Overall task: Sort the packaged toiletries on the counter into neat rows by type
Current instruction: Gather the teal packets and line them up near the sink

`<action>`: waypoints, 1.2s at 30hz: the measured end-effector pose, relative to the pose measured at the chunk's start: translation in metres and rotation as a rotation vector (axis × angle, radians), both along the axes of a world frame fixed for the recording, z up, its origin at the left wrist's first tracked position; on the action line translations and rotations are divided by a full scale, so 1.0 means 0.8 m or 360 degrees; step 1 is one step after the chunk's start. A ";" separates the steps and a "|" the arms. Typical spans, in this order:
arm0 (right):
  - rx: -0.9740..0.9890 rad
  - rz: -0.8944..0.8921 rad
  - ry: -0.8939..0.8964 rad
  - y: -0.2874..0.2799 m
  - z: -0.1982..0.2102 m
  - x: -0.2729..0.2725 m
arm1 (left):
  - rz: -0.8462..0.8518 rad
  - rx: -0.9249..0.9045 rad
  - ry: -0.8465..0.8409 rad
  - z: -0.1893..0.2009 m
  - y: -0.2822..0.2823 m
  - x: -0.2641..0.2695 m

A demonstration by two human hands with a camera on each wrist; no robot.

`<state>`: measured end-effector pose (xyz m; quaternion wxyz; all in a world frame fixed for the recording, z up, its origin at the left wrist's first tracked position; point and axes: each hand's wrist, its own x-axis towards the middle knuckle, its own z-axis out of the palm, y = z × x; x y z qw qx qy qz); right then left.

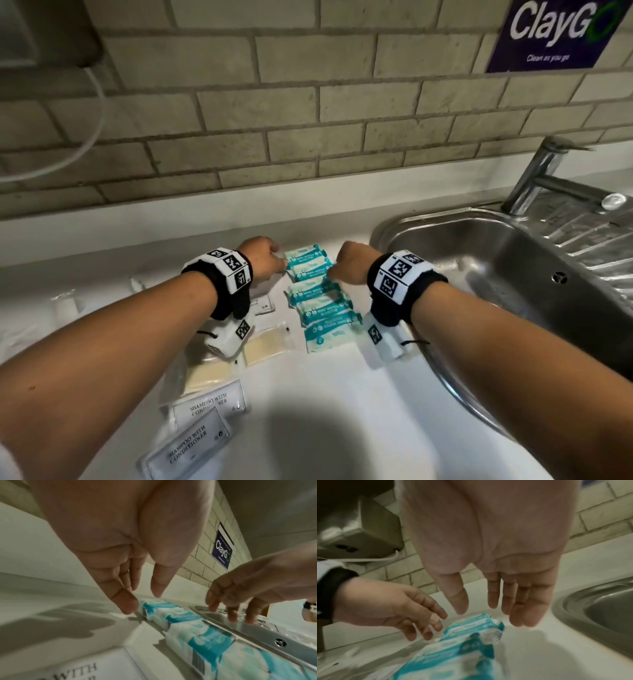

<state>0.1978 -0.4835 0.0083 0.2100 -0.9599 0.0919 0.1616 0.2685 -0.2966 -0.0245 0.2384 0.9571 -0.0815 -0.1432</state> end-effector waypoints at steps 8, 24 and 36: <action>-0.0022 -0.0014 0.0044 0.007 -0.019 0.072 | 0.0166 -0.0190 0.0086 -0.015 -0.020 0.021; -0.0119 0.0015 -0.0059 -0.001 -0.037 0.076 | 0.0258 -0.0472 0.0189 -0.016 -0.028 0.015; -0.0144 0.0142 0.0006 -0.006 -0.033 0.057 | 0.0263 -0.0471 0.0183 -0.007 -0.029 -0.004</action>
